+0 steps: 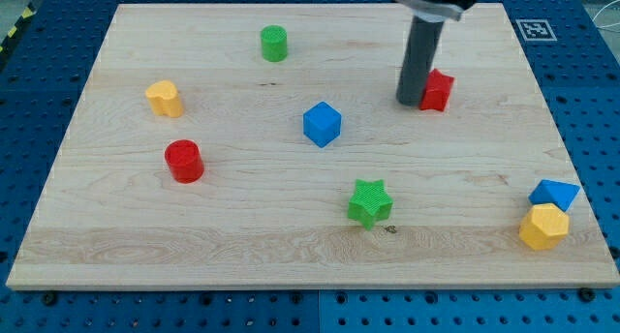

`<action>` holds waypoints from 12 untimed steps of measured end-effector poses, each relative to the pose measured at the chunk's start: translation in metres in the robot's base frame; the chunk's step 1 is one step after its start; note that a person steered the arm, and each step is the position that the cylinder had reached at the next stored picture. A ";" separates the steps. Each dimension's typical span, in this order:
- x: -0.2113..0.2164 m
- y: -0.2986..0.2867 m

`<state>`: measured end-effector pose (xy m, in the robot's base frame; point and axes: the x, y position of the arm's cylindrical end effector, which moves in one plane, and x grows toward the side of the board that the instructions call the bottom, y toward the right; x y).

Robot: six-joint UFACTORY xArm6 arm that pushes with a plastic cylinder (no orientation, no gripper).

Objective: Move the red star closer to yellow hexagon and blue triangle

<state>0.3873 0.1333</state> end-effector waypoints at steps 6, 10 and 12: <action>-0.086 0.043; 0.004 0.054; 0.048 0.062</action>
<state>0.4350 0.1952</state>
